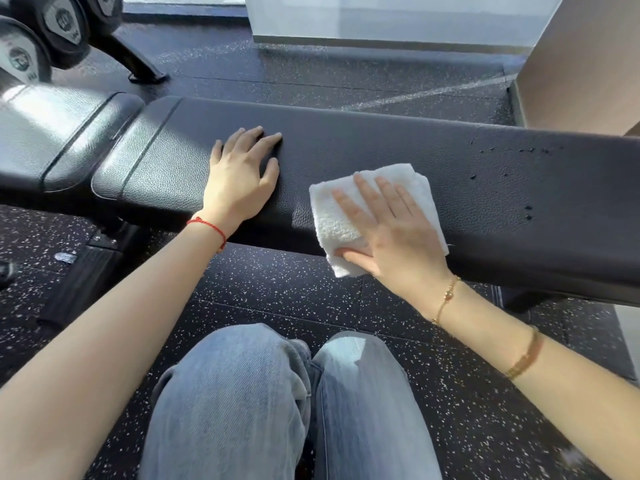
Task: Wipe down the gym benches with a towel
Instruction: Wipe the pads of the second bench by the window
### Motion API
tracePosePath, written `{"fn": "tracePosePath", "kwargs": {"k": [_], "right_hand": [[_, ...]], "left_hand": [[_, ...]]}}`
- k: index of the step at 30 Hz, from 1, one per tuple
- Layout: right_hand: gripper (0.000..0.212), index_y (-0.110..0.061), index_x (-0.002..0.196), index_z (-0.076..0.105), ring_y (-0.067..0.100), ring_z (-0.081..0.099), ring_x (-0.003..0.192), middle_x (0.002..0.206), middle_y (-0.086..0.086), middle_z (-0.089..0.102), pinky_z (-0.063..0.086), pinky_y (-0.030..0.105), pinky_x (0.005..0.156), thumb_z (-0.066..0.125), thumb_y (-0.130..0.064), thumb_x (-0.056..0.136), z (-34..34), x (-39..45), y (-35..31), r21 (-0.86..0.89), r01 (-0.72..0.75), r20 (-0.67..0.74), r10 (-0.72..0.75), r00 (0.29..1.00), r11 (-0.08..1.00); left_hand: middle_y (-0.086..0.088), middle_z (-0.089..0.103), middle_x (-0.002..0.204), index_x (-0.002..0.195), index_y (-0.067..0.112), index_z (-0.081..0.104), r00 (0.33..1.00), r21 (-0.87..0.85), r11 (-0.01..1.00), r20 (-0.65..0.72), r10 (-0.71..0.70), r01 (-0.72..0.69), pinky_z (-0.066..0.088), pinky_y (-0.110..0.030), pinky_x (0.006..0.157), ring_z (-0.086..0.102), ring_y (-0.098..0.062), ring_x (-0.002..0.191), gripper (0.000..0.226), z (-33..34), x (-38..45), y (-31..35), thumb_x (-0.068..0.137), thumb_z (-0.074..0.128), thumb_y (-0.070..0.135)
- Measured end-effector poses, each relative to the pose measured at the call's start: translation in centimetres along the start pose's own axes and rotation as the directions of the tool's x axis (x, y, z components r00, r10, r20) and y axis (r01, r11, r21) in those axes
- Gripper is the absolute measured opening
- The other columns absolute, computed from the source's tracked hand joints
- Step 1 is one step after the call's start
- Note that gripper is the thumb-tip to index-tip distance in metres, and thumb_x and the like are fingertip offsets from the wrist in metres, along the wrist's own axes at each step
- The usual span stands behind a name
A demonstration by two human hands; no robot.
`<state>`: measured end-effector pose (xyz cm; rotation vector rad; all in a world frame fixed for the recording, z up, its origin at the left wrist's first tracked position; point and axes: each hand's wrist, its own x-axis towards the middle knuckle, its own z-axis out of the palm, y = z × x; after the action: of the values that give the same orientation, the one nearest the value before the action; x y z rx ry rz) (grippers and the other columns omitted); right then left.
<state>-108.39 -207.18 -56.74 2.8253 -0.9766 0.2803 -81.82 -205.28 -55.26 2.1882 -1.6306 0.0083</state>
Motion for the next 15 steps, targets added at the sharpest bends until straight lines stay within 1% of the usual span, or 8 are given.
{"fn": "tracePosePath", "kwargs": {"k": [3,5,6,9,11,13,15], "right_hand": [[0.088,-0.015,0.157,0.017,0.038,0.012,0.151,0.164,0.016,0.015,0.009,0.049,0.124,0.037,-0.068,0.09,-0.4,2.3,-1.3,0.015,0.043,0.088,-0.044,0.995,0.999],[0.087,-0.011,0.157,0.015,0.035,0.008,0.152,0.164,0.017,0.014,0.007,0.048,0.124,0.032,-0.066,0.093,-0.4,3.1,-2.4,-0.009,0.047,0.078,-0.046,0.996,0.999],[0.086,-0.009,0.157,0.017,0.034,0.01,0.152,0.163,0.016,0.016,0.008,0.048,0.124,0.034,-0.065,0.094,-0.3,2.8,-2.6,-0.019,0.045,0.059,-0.044,0.997,0.999],[0.085,-0.007,0.154,0.026,0.032,0.024,0.149,0.16,0.016,0.026,0.017,0.049,0.123,0.053,-0.055,0.089,0.0,-0.3,-1.1,-0.025,0.024,-0.014,-0.024,1.0,0.999],[0.086,-0.005,0.153,0.029,0.031,0.028,0.147,0.159,0.015,0.029,0.022,0.047,0.122,0.057,-0.05,0.085,0.2,-2.8,0.9,-0.041,-0.015,-0.078,0.012,0.997,0.999],[0.089,-0.004,0.153,0.029,0.03,0.029,0.147,0.159,0.015,0.031,0.023,0.045,0.122,0.058,-0.054,0.086,0.2,-4.1,2.5,-0.08,-0.045,-0.105,0.036,0.994,0.996],[0.089,-0.004,0.152,0.03,0.032,0.031,0.146,0.158,0.015,0.033,0.025,0.046,0.122,0.049,-0.063,0.089,0.1,-3.1,2.3,-0.071,-0.058,-0.096,0.051,0.994,0.996]], "left_hand": [[-0.001,0.04,0.153,0.144,0.03,0.046,1.0,-0.007,1.0,-0.004,0.006,-0.006,0.011,-0.049,0.122,0.027,-0.022,0.146,0.046,-0.1,0.0,0.2,0.098,0.045,0.031],[0.0,0.041,0.152,0.143,0.031,0.047,1.0,-0.008,1.0,-0.005,0.007,-0.007,0.012,-0.048,0.122,0.028,-0.022,0.146,0.045,-0.2,0.0,0.1,0.098,0.045,0.031],[0.001,0.041,0.152,0.143,0.031,0.047,1.0,-0.009,1.0,-0.006,0.007,-0.007,0.013,-0.048,0.122,0.028,-0.021,0.146,0.045,-0.3,0.0,0.0,0.098,0.046,0.032],[0.003,0.041,0.153,0.143,0.034,0.046,1.0,-0.01,1.0,-0.002,0.015,-0.015,0.014,-0.047,0.122,0.028,-0.02,0.146,0.045,-0.3,0.1,-0.3,0.098,0.045,0.034],[0.002,0.041,0.153,0.143,0.033,0.047,1.0,-0.009,1.0,-0.005,0.009,-0.009,0.014,-0.048,0.122,0.028,-0.02,0.146,0.045,-0.1,0.1,-0.3,0.098,0.045,0.033],[0.001,0.041,0.153,0.143,0.032,0.047,1.0,-0.005,1.0,-0.012,0.003,-0.003,0.013,-0.049,0.122,0.028,-0.022,0.146,0.045,0.1,0.2,0.0,0.097,0.045,0.032],[0.0,0.041,0.152,0.142,0.031,0.047,1.0,0.007,1.0,-0.013,0.005,-0.005,0.013,-0.05,0.122,0.029,-0.022,0.146,0.045,0.2,0.2,0.1,0.097,0.045,0.031]]}}
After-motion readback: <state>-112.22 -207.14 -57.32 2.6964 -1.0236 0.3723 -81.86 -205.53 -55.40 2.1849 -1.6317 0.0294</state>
